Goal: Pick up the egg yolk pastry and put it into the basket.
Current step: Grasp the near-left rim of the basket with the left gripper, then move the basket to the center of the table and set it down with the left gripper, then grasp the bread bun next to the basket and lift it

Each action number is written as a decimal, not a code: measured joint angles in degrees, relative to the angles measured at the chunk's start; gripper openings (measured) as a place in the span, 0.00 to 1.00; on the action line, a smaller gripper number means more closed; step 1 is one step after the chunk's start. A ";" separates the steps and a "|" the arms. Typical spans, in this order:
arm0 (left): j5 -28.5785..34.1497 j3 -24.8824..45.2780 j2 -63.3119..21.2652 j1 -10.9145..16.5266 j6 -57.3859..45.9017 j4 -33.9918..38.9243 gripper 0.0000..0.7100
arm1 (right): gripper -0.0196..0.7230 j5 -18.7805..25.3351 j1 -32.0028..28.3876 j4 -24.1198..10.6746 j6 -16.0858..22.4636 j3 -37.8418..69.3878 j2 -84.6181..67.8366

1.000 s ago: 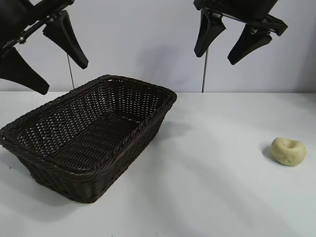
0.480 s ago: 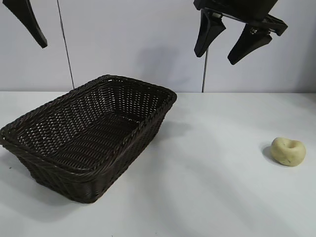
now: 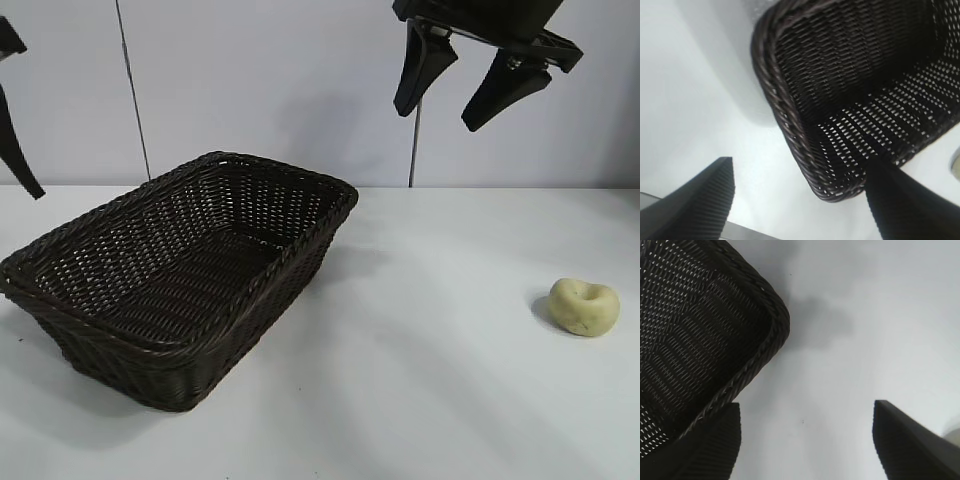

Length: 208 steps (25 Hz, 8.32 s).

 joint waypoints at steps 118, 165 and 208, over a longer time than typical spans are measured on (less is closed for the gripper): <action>15.25 -44.74 48.61 -3.86 44.47 -4.45 0.31 | 0.74 1.55 0.00 -0.56 0.00 0.00 0.00; 10.52 -30.50 21.83 -3.86 49.26 -12.27 0.73 | 0.74 2.84 0.00 -0.56 0.21 0.00 0.00; 5.22 -28.00 21.83 -3.86 51.01 -15.33 0.73 | 0.73 12.51 -15.05 -4.86 -0.03 0.00 0.00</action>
